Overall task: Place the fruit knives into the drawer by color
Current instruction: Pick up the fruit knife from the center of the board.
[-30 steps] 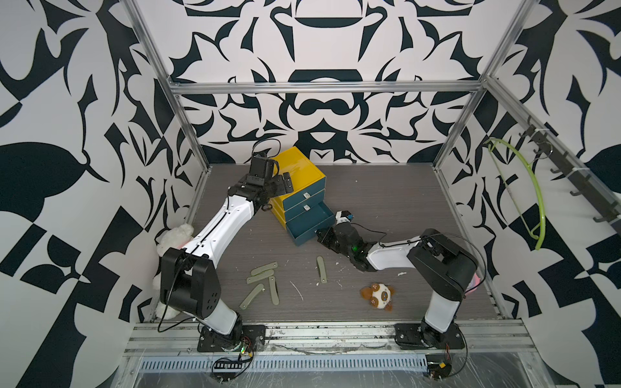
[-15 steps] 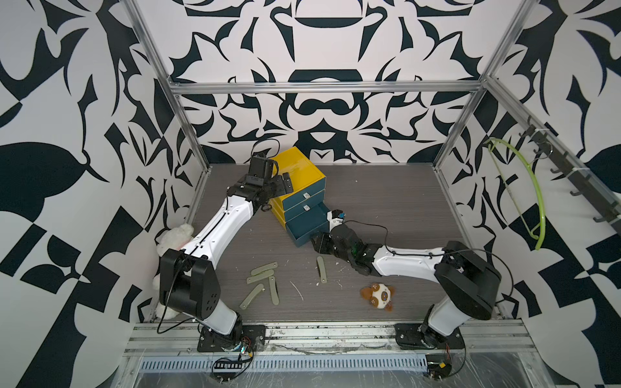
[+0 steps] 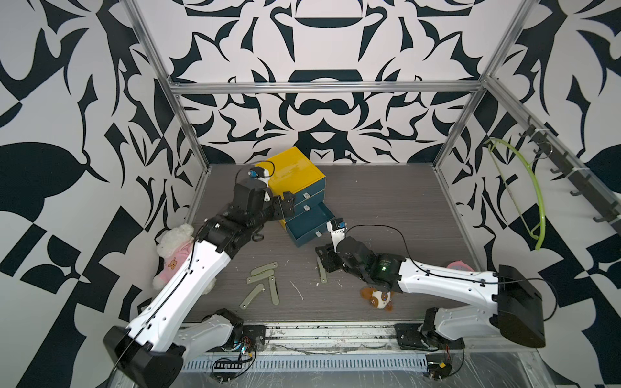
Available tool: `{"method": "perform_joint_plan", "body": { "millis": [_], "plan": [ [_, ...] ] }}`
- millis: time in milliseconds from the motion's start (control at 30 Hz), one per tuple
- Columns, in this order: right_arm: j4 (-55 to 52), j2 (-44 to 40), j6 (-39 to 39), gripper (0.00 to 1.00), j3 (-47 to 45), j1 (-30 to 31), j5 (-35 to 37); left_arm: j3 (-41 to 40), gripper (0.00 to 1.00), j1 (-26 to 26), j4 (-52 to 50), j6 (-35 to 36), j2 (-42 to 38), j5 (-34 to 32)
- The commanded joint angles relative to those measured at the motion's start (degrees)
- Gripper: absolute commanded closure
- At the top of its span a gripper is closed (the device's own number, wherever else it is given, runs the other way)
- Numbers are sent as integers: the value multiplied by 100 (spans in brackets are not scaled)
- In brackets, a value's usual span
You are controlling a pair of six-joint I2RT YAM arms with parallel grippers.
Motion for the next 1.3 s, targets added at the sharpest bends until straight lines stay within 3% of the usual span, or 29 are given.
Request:
{"method": "perform_joint_plan", "body": {
  "millis": [0,167,333,567,767,1000,1267],
  "plan": [
    [-819,-403,-92,56,-144,35,-191,-611,1,-261,-395,-343,-662,-404],
    [-2035,-425,-109,55,38,219,-287,-1698,1,-323,-555,-858,-1663,-303],
    [-2436,242,-175,55,342,417,-660,-2257,1,-324,-691,-1012,-1991,-383],
    [-2458,1643,33,54,1057,495,-392,-2430,1,-328,-874,-982,-2201,-548],
    [-2471,2263,-28,52,1569,303,113,-2628,1,-326,-816,-1025,-2521,-474],
    [-2350,2865,-167,50,1908,-78,-212,-2736,1,-326,-655,-1047,-2560,-301],
    [-2031,3313,177,48,2256,-266,-135,-2902,1,-322,-524,-1105,-2635,-186]
  ]
}}
